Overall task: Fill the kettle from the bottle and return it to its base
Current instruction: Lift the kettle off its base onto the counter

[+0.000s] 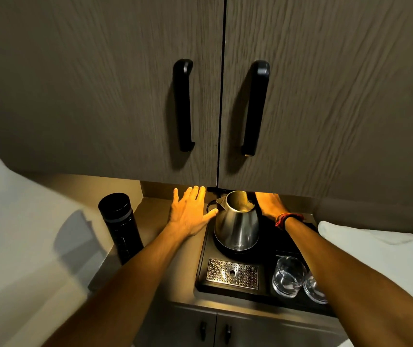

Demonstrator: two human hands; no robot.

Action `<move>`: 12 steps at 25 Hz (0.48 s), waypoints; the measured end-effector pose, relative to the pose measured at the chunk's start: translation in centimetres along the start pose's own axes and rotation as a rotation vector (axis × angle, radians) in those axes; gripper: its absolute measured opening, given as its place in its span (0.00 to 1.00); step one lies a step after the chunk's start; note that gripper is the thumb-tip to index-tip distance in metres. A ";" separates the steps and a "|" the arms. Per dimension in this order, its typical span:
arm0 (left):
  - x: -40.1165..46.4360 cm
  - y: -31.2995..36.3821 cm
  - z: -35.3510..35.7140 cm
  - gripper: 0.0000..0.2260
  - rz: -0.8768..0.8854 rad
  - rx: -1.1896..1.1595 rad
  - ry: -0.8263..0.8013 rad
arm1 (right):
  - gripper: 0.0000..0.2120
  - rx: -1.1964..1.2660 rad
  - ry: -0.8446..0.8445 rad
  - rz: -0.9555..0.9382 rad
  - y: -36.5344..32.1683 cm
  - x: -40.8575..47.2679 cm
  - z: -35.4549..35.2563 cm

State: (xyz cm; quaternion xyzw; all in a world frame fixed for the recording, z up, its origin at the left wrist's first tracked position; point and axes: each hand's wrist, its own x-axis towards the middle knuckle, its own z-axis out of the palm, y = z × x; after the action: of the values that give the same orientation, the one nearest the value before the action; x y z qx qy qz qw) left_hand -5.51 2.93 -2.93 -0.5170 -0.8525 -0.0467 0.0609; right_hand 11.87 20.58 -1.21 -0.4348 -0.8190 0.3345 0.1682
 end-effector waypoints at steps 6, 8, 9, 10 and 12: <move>0.1 -1.3 -0.3 0.39 0.001 0.015 0.031 | 0.16 0.215 0.053 0.152 2.3 0.3 -0.1; 0.0 -1.7 -0.8 0.38 -0.001 0.014 0.040 | 0.13 0.245 0.074 0.151 2.4 0.3 0.1; -0.1 -1.9 -1.1 0.38 -0.003 0.011 0.044 | 0.13 0.239 0.083 0.151 2.4 0.3 0.1; -0.1 -2.1 -1.5 0.37 -0.007 0.007 0.054 | 0.13 0.241 0.091 0.138 2.2 0.3 0.1; -0.3 -2.5 -2.5 0.35 -0.024 -0.014 0.077 | 0.18 0.239 0.099 0.124 1.8 0.5 0.0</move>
State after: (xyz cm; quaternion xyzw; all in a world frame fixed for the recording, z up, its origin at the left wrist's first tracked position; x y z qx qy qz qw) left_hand -7.48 1.18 -0.51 -0.5050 -0.8553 -0.0734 0.0894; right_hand 12.62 21.71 -2.46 -0.4775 -0.7355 0.4177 0.2379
